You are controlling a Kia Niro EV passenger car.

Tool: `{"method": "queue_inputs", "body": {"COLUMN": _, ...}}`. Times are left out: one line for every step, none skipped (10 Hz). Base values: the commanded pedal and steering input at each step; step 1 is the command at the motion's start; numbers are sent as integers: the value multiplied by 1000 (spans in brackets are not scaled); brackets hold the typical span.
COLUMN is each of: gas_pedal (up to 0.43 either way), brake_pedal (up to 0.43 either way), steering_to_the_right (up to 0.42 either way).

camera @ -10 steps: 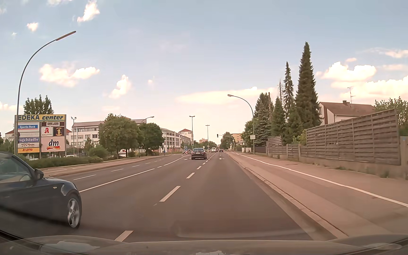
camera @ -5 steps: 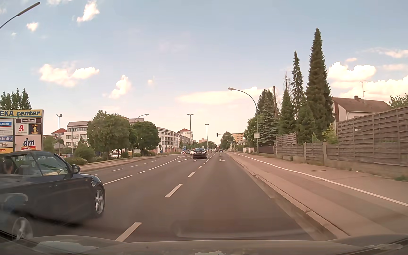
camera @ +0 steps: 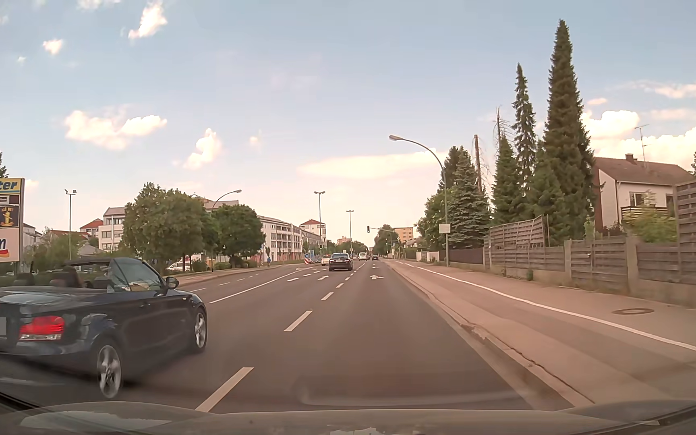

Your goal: Follow the waypoints while adhering to traffic rules and regulations

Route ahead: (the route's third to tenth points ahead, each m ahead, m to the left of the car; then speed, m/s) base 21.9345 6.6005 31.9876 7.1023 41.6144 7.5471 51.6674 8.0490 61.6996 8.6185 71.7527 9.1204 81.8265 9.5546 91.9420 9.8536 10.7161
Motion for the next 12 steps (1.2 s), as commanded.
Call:
{"method": "queue_inputs", "body": {"gas_pedal": 59, "brake_pedal": 18, "steering_to_the_right": 1}}
{"method": "queue_inputs", "body": {"gas_pedal": 59, "brake_pedal": 18, "steering_to_the_right": 0}}
{"method": "queue_inputs", "body": {"gas_pedal": 59, "brake_pedal": 18, "steering_to_the_right": 0}}
{"method": "queue_inputs", "body": {"gas_pedal": 59, "brake_pedal": 18, "steering_to_the_right": 0}}
{"method": "queue_inputs", "body": {"gas_pedal": 59, "brake_pedal": 18, "steering_to_the_right": -1}}
{"method": "queue_inputs", "body": {"gas_pedal": 59, "brake_pedal": 18, "steering_to_the_right": -2}}
{"method": "queue_inputs", "body": {"gas_pedal": 59, "brake_pedal": 18, "steering_to_the_right": -1}}
{"method": "queue_inputs", "body": {"gas_pedal": 59, "brake_pedal": 18, "steering_to_the_right": 0}}
{"method": "queue_inputs", "body": {"gas_pedal": 59, "brake_pedal": 18, "steering_to_the_right": 0}}
{"method": "queue_inputs", "body": {"gas_pedal": 59, "brake_pedal": 18, "steering_to_the_right": -1}}
{"method": "queue_inputs", "body": {"gas_pedal": 59, "brake_pedal": 18, "steering_to_the_right": -1}}
{"method": "queue_inputs", "body": {"gas_pedal": 59, "brake_pedal": 18, "steering_to_the_right": 0}}
